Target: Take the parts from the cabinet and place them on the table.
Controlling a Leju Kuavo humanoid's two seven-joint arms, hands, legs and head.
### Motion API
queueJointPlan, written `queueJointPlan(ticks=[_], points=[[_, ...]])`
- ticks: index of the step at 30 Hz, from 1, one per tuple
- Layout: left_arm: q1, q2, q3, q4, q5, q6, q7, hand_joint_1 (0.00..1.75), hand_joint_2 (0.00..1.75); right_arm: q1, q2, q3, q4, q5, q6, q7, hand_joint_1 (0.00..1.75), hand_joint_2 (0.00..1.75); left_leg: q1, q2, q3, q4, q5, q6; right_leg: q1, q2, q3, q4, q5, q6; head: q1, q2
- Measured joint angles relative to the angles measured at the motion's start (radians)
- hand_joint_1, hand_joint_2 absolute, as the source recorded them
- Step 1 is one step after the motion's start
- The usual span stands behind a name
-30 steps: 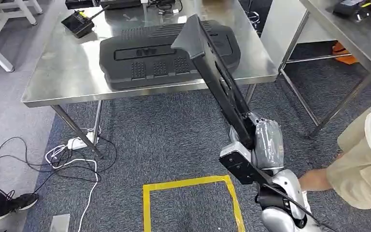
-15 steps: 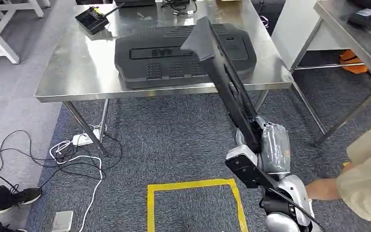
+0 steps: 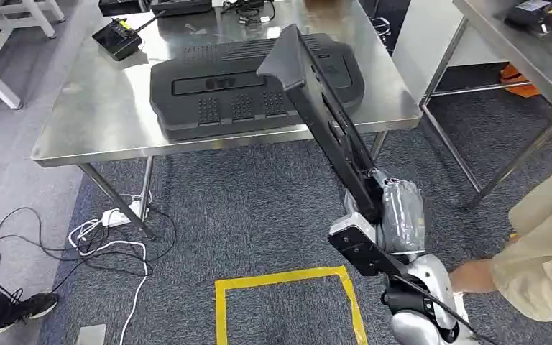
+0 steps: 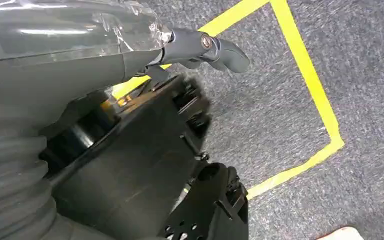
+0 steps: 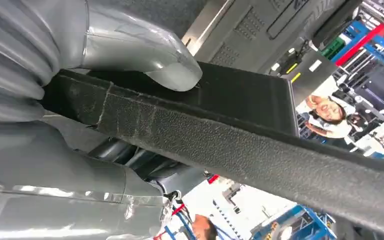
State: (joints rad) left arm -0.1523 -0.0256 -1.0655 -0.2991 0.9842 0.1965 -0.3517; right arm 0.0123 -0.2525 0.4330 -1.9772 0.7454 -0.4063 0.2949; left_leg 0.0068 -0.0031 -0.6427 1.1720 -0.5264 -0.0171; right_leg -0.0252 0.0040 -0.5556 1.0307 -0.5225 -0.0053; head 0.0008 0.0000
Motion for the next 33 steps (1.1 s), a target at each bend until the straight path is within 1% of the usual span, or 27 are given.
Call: queueJointPlan(ticks=[1, 2, 3, 5, 7, 8, 9, 11, 12, 13, 14, 16, 17, 18, 21, 22, 23, 24, 25, 26, 27, 28, 29, 30, 31, 32, 33], points=[[0.000, 0.000, 0.000, 0.000, 0.000, 0.000, 0.000, 0.00, 1.75, 0.000, 0.000, 0.000, 0.000, 0.000, 0.000, 0.000, 1.75, 1.75, -0.001, 0.000, 0.041, -0.093, 0.047, 0.006, 0.000, 0.000, 0.007, -0.001, -0.005, 0.003, -0.002, 0.000], [-0.001, 0.000, 0.000, 0.000, 0.000, 0.000, 0.000, 0.00, 1.75, 0.000, 0.000, 0.000, 0.000, 0.000, 0.000, -0.001, 1.75, 1.75, -0.003, -0.001, 0.058, -0.124, 0.033, 0.013, -0.001, 0.000, 0.008, -0.005, -0.007, 0.006, -0.003, 0.000], [-0.003, 0.000, 0.000, 0.000, 0.001, 0.000, 0.000, 0.00, 1.75, -0.003, 0.000, 0.000, 0.000, 0.002, 0.000, -0.003, 1.75, 1.75, -0.013, -0.001, 0.057, -0.144, 0.036, 0.015, 0.004, 0.003, 0.005, -0.001, -0.008, 0.011, -0.006, 0.000], [0.001, 0.000, 0.000, 0.000, 0.001, 0.000, 0.001, 0.00, 1.75, -0.004, 0.001, -0.001, 0.000, 0.008, 0.000, -0.007, 1.75, 1.75, -0.017, -0.002, 0.053, -0.142, 0.034, 0.021, 0.000, 0.001, 0.005, -0.008, -0.006, 0.023, -0.005, 0.000], [0.001, 0.000, 0.000, 0.000, 0.001, 0.000, 0.000, 0.00, 1.75, -0.004, 0.001, -0.005, 0.000, 0.013, -0.001, -0.011, 1.75, 1.75, -0.004, 0.000, 0.063, -0.162, 0.041, 0.035, -0.002, 0.001, 0.011, -0.007, -0.014, 0.034, -0.005, 0.000], [-0.002, 0.000, 0.000, 0.000, 0.000, 0.001, 0.000, 0.00, 1.75, -0.006, 0.001, -0.007, 0.000, 0.017, -0.001, -0.011, 1.75, 1.75, -0.005, 0.000, 0.068, -0.166, 0.042, 0.040, 0.000, -0.001, 0.006, 0.014, -0.026, 0.035, -0.003, 0.000], [-0.005, 0.000, 0.000, 0.000, -0.001, 0.001, 0.000, 0.00, 1.75, -0.012, 0.001, -0.012, 0.000, 0.022, -0.001, -0.014, 1.75, 1.75, -0.005, 0.000, 0.069, -0.166, 0.041, 0.046, 0.001, -0.001, -0.024, 0.071, -0.061, 0.036, 0.005, 0.000], [-0.007, 0.000, 0.000, 0.000, -0.007, 0.001, 0.000, 0.00, 1.75, -0.015, 0.000, -0.019, 0.000, 0.029, -0.001, -0.013, 1.75, 1.75, -0.007, 0.002, 0.070, -0.166, 0.038, 0.050, 0.002, 0.000, -0.113, 0.238, -0.132, 0.041, 0.019, 0.000], [-0.007, 0.000, 0.000, 0.000, -0.008, 0.000, 0.000, 0.00, 1.75, -0.014, -0.002, -0.020, 0.000, 0.029, 0.000, -0.012, 1.75, 1.75, -0.009, 0.002, 0.070, -0.165, 0.036, 0.052, 0.002, 0.000, -0.148, 0.298, -0.143, 0.042, 0.022, 0.000], [-0.007, 0.000, 0.000, 0.000, -0.009, 0.000, 0.003, 0.00, 1.75, -0.014, -0.003, -0.025, 0.000, 0.029, 0.000, -0.009, 1.75, 1.75, -0.009, 0.002, 0.072, -0.164, 0.035, 0.053, 0.002, -0.001, -0.157, 0.303, -0.124, 0.041, 0.027, 0.000], [-0.007, 0.000, 0.000, 0.000, -0.010, 0.000, 0.003, 0.00, 1.75, -0.015, -0.005, -0.029, 0.000, 0.028, 0.001, -0.007, 1.75, 1.75, -0.010, 0.001, 0.076, -0.164, 0.032, 0.052, 0.002, -0.001, -0.142, 0.260, -0.084, 0.039, 0.031, 0.000], [-0.009, 0.000, 0.000, 0.000, -0.012, 0.000, 0.005, 0.00, 1.75, -0.024, -0.008, -0.035, 0.000, 0.025, 0.003, -0.004, 1.75, 1.75, -0.010, -0.001, 0.088, -0.160, 0.023, 0.048, 0.002, -0.001, -0.060, 0.077, 0.020, 0.031, 0.043, 0.000], [-0.010, 0.000, 0.000, 0.000, -0.013, 0.000, 0.005, 0.00, 1.75, -0.029, -0.009, -0.036, 0.000, 0.024, 0.003, -0.004, 1.75, 1.75, -0.010, -0.001, 0.091, -0.159, 0.017, 0.043, 0.004, -0.001, -0.029, 0.011, 0.027, 0.026, 0.049, 0.000], [-0.014, 0.000, 0.000, 0.000, -0.013, 0.000, 0.006, 0.00, 1.75, -0.031, -0.010, -0.037, 0.000, 0.023, 0.005, -0.003, 1.75, 1.75, -0.016, -0.002, 0.089, -0.152, 0.014, 0.038, 0.012, -0.001, -0.026, -0.004, 0.024, 0.025, 0.048, 0.000], [-0.016, 0.000, 0.000, 0.000, -0.014, 0.000, 0.007, 0.00, 1.75, -0.032, -0.013, -0.046, 0.000, 0.023, 0.005, -0.003, 1.75, 1.75, -0.012, -0.001, 0.092, -0.161, 0.015, 0.025, 0.012, 0.003, -0.029, -0.001, 0.023, 0.015, 0.042, 0.000], [-0.017, 0.000, 0.000, 0.000, -0.015, 0.000, 0.007, 0.00, 1.75, -0.033, -0.013, -0.047, 0.000, 0.023, 0.005, -0.003, 1.75, 1.75, -0.018, -0.002, 0.095, -0.159, 0.010, 0.018, 0.005, 0.002, -0.024, -0.011, 0.026, 0.008, 0.040, 0.000], [-0.018, 0.000, 0.000, 0.000, -0.015, 0.000, 0.007, 0.00, 1.75, -0.035, -0.013, -0.048, 0.000, 0.023, 0.005, -0.003, 1.75, 1.75, -0.014, -0.002, 0.094, -0.137, -0.005, 0.011, 0.002, 0.001, -0.018, -0.014, 0.027, 0.005, 0.040, 0.000], [-0.019, 0.000, 0.000, 0.000, -0.015, 0.000, 0.007, 0.00, 1.75, -0.037, -0.013, -0.050, 0.000, 0.023, 0.005, -0.003, 1.75, 1.75, -0.013, -0.001, 0.073, -0.091, -0.033, 0.006, 0.000, -0.001, -0.016, -0.015, 0.025, 0.000, 0.028, 0.000], [-0.020, 0.000, 0.000, 0.000, -0.015, 0.000, 0.007, 0.00, 1.75, -0.038, -0.013, -0.052, 0.000, 0.020, 0.006, -0.002, 1.75, 1.75, -0.008, -0.001, 0.034, -0.012, -0.074, 0.002, 0.001, -0.003, -0.015, -0.015, 0.023, -0.003, 0.019, 0.000], [-0.019, 0.000, 0.000, 0.000, -0.015, 0.000, 0.007, 0.00, 1.75, -0.038, -0.013, -0.052, 0.000, 0.019, 0.006, -0.002, 1.75, 1.75, -0.004, -0.001, -0.010, 0.074, -0.109, -0.002, 0.001, -0.005, -0.015, -0.015, 0.022, -0.005, 0.016, 0.000], [-0.017, 0.000, 0.000, 0.000, -0.015, 0.000, 0.007, 0.00, 1.75, -0.039, -0.013, -0.052, 0.000, 0.018, 0.007, -0.002, 1.75, 1.75, -0.002, -0.001, -0.046, 0.138, -0.127, -0.006, 0.001, -0.005, -0.015, -0.015, 0.021, -0.006, 0.013, 0.000], [-0.016, 0.000, 0.000, 0.000, -0.015, 0.000, 0.007, 0.00, 1.75, -0.039, -0.013, -0.052, 0.000, 0.014, 0.008, 0.000, 1.75, 1.75, 0.001, -0.001, -0.064, 0.161, -0.118, -0.007, 0.001, -0.005, -0.013, -0.015, 0.019, -0.006, 0.011, 0.000], [-0.015, 0.000, 0.000, 0.000, -0.014, 0.000, 0.008, 0.00, 1.75, -0.041, -0.013, -0.052, 0.001, 0.010, 0.010, 0.000, 1.75, 1.75, 0.003, -0.001, -0.055, 0.130, -0.085, -0.008, 0.000, -0.004, -0.009, -0.015, 0.017, -0.005, 0.009, 0.000], [-0.015, 0.000, 0.000, 0.000, -0.013, 0.000, 0.008, 0.00, 1.75, -0.044, -0.013, -0.052, 0.002, 0.008, 0.010, 0.001, 1.75, 1.75, 0.005, -0.001, -0.026, 0.061, -0.036, -0.007, -0.001, -0.002, -0.004, -0.014, 0.013, -0.003, 0.006, 0.000], [-0.016, 0.000, 0.000, 0.000, -0.012, 0.000, 0.008, 0.00, 1.75, -0.047, -0.013, -0.052, 0.003, 0.006, 0.010, 0.002, 1.75, 1.75, 0.005, 0.000, 0.018, -0.037, 0.020, -0.004, -0.002, -0.001, 0.004, -0.014, 0.009, 0.001, 0.004, 0.000], [-0.015, 0.000, 0.000, 0.000, -0.011, 0.000, 0.008, 0.00, 1.75, -0.051, -0.013, -0.052, 0.003, 0.004, 0.010, 0.002, 1.75, 1.75, 0.005, -0.001, 0.052, -0.128, 0.057, 0.000, -0.002, -0.001, 0.009, -0.015, 0.005, 0.005, 0.000, 0.000], [-0.015, 0.000, 0.000, 0.000, -0.010, 0.000, 0.008, 0.00, 1.75, -0.056, -0.013, -0.052, 0.005, 0.001, 0.009, 0.001, 1.75, 1.75, 0.000, -0.001, 0.059, -0.141, 0.044, 0.004, 0.003, -0.001, 0.007, -0.012, 0.002, 0.010, -0.002, 0.000]])
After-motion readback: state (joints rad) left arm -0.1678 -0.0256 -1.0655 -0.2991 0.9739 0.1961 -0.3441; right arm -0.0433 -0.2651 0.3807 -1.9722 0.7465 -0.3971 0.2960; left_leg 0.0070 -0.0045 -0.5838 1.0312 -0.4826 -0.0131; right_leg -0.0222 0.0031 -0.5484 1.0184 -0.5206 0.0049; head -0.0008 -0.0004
